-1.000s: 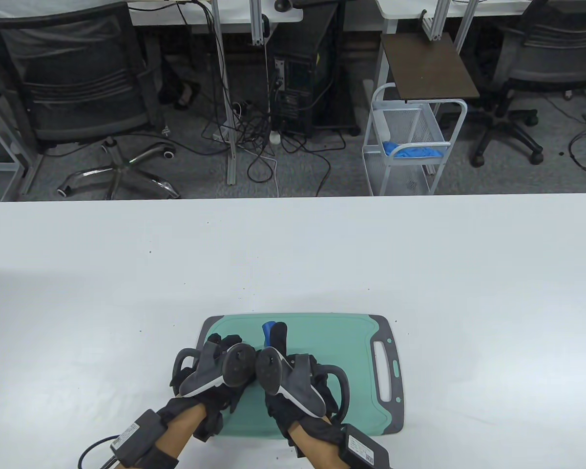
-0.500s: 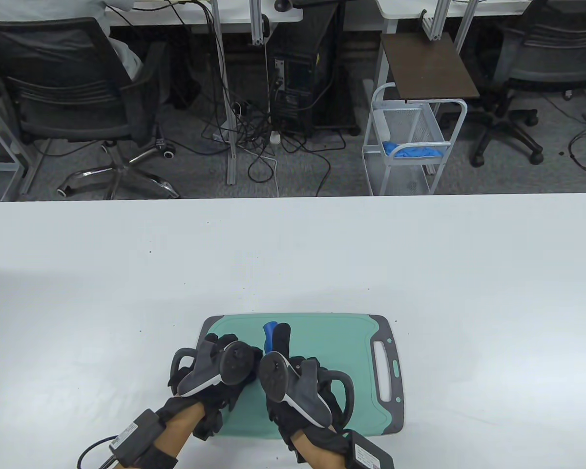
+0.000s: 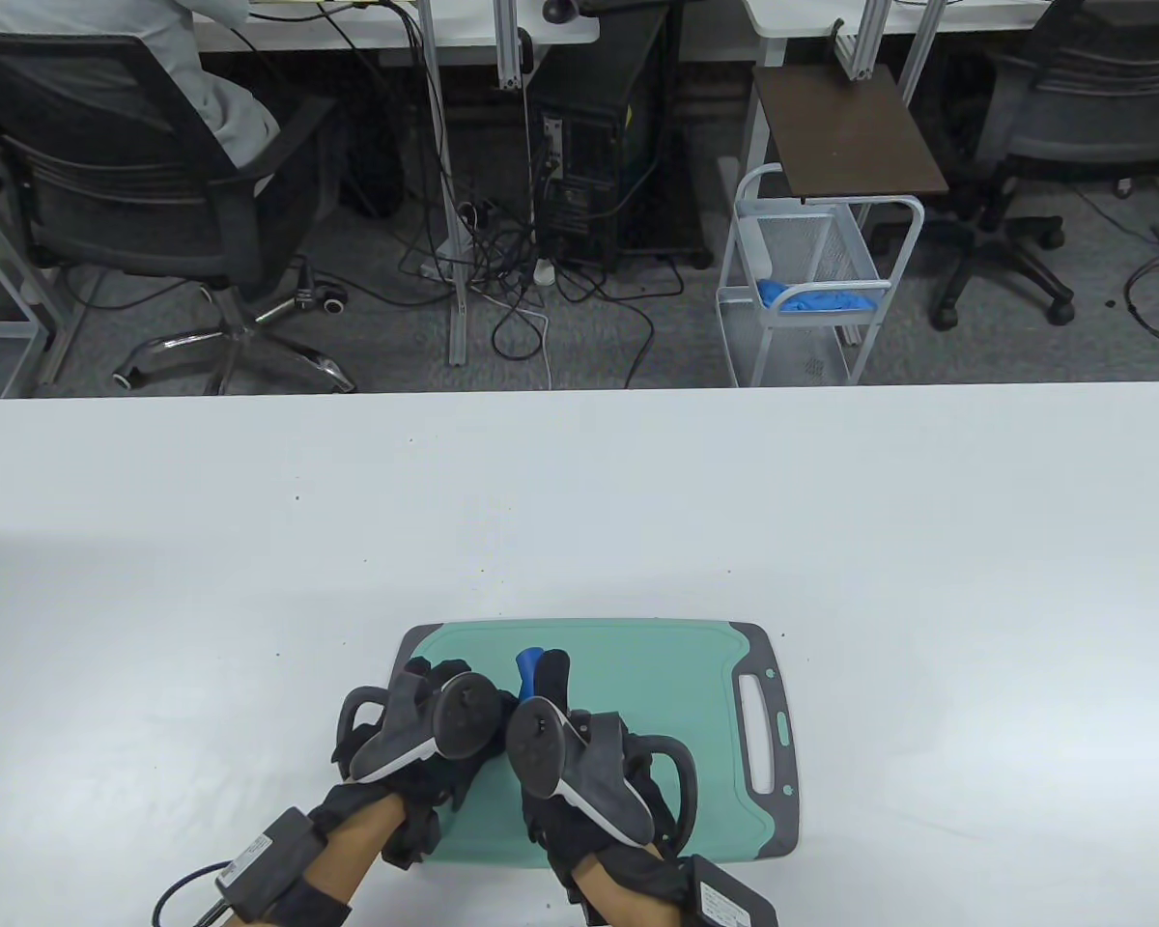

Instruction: Slice plasticine roll into thin flakes

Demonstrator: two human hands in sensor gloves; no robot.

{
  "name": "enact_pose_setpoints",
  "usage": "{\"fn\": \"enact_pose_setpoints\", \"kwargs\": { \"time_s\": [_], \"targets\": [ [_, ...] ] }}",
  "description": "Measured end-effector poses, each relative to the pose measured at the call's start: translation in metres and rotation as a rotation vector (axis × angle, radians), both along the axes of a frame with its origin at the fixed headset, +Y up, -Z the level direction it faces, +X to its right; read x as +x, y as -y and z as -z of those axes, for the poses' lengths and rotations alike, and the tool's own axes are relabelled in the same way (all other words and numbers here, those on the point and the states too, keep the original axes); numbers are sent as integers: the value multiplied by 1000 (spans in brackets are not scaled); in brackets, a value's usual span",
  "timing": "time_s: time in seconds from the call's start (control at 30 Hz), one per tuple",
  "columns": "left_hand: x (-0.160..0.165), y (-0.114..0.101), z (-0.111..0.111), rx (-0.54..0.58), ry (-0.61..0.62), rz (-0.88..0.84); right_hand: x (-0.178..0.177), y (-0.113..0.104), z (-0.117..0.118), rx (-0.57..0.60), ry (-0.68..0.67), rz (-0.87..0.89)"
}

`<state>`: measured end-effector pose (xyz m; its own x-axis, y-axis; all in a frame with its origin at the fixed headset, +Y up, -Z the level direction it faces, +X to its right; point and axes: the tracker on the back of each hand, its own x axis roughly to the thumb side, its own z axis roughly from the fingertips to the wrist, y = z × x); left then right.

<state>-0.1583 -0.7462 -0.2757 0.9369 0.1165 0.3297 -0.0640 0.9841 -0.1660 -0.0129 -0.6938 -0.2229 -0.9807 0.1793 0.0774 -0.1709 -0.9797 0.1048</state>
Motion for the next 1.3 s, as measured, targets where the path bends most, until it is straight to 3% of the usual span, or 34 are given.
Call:
{"fn": "enact_pose_setpoints", "kwargs": {
  "time_s": [1.3],
  "targets": [
    [0,0,0,-15,-4,-10,-5,7,4,33,-14,-35]
  ]
}}
